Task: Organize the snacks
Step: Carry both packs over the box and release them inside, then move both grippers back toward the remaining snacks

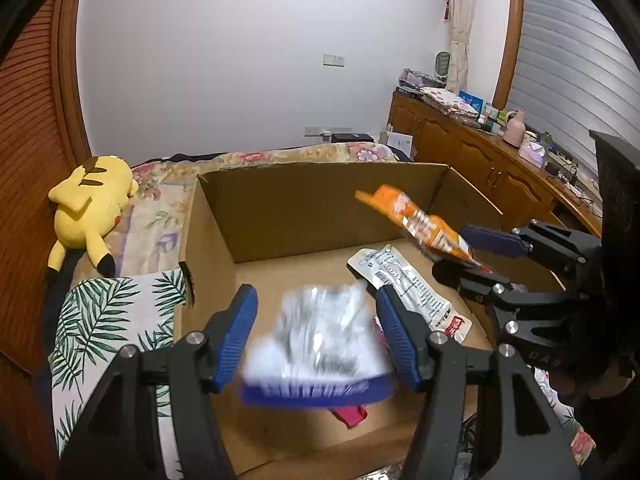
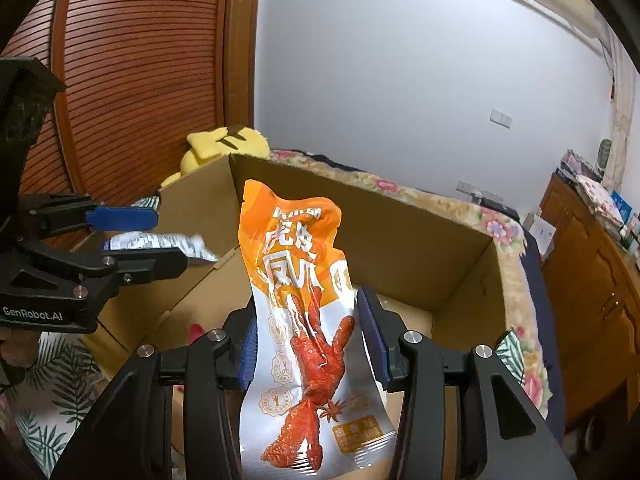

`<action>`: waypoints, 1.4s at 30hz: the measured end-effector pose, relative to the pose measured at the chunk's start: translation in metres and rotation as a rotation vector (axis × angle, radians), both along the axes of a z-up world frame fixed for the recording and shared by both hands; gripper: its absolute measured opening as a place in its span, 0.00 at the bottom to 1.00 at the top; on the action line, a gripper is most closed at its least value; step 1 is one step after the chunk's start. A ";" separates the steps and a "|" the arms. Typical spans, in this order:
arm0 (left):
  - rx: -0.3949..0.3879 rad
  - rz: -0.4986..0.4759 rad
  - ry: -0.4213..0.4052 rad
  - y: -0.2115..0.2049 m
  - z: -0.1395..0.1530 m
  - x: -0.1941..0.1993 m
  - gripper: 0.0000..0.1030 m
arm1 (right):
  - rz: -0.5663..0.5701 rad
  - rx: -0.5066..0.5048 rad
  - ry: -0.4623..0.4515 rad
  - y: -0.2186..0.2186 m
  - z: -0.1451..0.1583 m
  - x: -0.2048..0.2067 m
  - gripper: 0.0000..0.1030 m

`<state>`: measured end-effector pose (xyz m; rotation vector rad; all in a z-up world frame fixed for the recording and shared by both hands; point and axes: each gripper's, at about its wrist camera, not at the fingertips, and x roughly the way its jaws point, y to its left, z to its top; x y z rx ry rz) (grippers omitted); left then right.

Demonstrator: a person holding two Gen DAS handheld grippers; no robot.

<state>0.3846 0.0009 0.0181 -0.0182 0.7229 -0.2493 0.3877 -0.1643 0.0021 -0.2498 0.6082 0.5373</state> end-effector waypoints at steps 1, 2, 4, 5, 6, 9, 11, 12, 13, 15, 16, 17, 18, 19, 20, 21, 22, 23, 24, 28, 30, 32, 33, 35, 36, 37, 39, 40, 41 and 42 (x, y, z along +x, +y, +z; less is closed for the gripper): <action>0.005 0.001 -0.004 -0.001 0.000 -0.001 0.60 | -0.001 -0.002 0.006 0.000 -0.002 0.000 0.45; 0.008 0.000 -0.006 -0.001 0.000 -0.002 0.60 | -0.003 0.002 0.006 0.000 -0.002 0.000 0.45; 0.016 -0.002 -0.007 -0.002 0.000 -0.004 0.60 | -0.003 0.022 0.023 -0.002 -0.001 0.001 0.46; 0.020 -0.001 -0.010 -0.003 0.000 -0.005 0.60 | -0.002 0.033 0.039 -0.003 -0.002 0.002 0.47; 0.020 -0.001 -0.013 -0.002 0.001 -0.007 0.60 | 0.000 0.034 0.041 -0.003 -0.002 0.001 0.47; 0.013 -0.010 -0.026 0.000 0.003 -0.013 0.60 | -0.007 0.024 0.026 -0.004 -0.003 -0.003 0.53; 0.013 -0.012 -0.033 0.000 0.005 -0.017 0.60 | -0.006 0.045 0.033 -0.006 -0.002 -0.004 0.56; 0.017 -0.012 -0.039 0.000 0.006 -0.019 0.60 | -0.006 0.056 0.037 -0.007 -0.002 -0.004 0.59; 0.021 -0.013 -0.045 -0.001 0.008 -0.022 0.60 | -0.010 0.070 0.038 -0.009 -0.001 -0.004 0.59; 0.030 -0.015 -0.058 -0.004 0.013 -0.028 0.60 | -0.013 0.087 0.033 -0.011 0.002 -0.006 0.59; 0.033 -0.019 -0.068 -0.005 0.016 -0.032 0.61 | -0.014 0.095 0.028 -0.013 0.004 -0.009 0.59; 0.035 -0.024 -0.078 -0.006 0.018 -0.036 0.61 | -0.015 0.108 0.023 -0.015 0.007 -0.013 0.59; 0.037 -0.031 -0.088 -0.006 0.021 -0.042 0.61 | -0.013 0.119 0.019 -0.018 0.009 -0.017 0.59; 0.040 -0.037 -0.096 -0.007 0.023 -0.047 0.61 | -0.012 0.127 0.012 -0.020 0.012 -0.022 0.59; 0.041 -0.040 -0.102 -0.007 0.025 -0.051 0.61 | -0.012 0.133 -0.002 -0.023 0.016 -0.031 0.59; 0.042 -0.043 -0.109 -0.006 0.026 -0.056 0.61 | -0.013 0.135 -0.014 -0.025 0.019 -0.038 0.59; 0.040 -0.049 -0.119 -0.007 0.028 -0.062 0.61 | -0.013 0.135 -0.024 -0.028 0.022 -0.046 0.59; 0.037 -0.057 -0.128 -0.007 0.029 -0.068 0.61 | -0.009 0.141 -0.037 -0.032 0.025 -0.058 0.59; 0.035 -0.063 -0.137 -0.009 0.029 -0.074 0.61 | -0.003 0.147 -0.044 -0.035 0.026 -0.065 0.59; 0.043 -0.066 -0.182 -0.007 0.030 -0.101 0.61 | 0.012 0.121 -0.070 -0.049 0.031 -0.100 0.59; 0.044 -0.067 -0.191 -0.007 0.027 -0.113 0.62 | 0.013 0.117 -0.065 -0.059 0.030 -0.113 0.59; 0.037 -0.067 -0.187 -0.005 0.023 -0.121 0.62 | 0.003 0.120 -0.049 -0.069 0.025 -0.124 0.59; 0.027 -0.065 -0.179 -0.004 0.020 -0.125 0.62 | -0.006 0.121 -0.041 -0.074 0.022 -0.128 0.59; 0.016 -0.062 -0.165 -0.003 0.014 -0.130 0.62 | -0.030 0.121 -0.027 -0.085 0.014 -0.136 0.59; 0.016 -0.059 -0.158 -0.002 0.010 -0.133 0.62 | -0.042 0.117 -0.021 -0.088 0.011 -0.138 0.59; 0.019 -0.055 -0.156 -0.002 0.007 -0.136 0.62 | -0.058 0.114 -0.015 -0.093 0.006 -0.141 0.60; 0.029 -0.047 -0.149 0.000 -0.001 -0.141 0.62 | -0.086 0.106 0.003 -0.104 -0.005 -0.147 0.60; 0.030 -0.043 -0.143 0.000 -0.005 -0.144 0.62 | -0.098 0.102 0.013 -0.109 -0.010 -0.149 0.61; 0.030 -0.040 -0.136 0.001 -0.009 -0.147 0.62 | -0.115 0.095 0.029 -0.115 -0.019 -0.151 0.61; 0.034 -0.035 -0.131 0.000 -0.014 -0.150 0.62 | -0.128 0.090 0.041 -0.119 -0.025 -0.153 0.62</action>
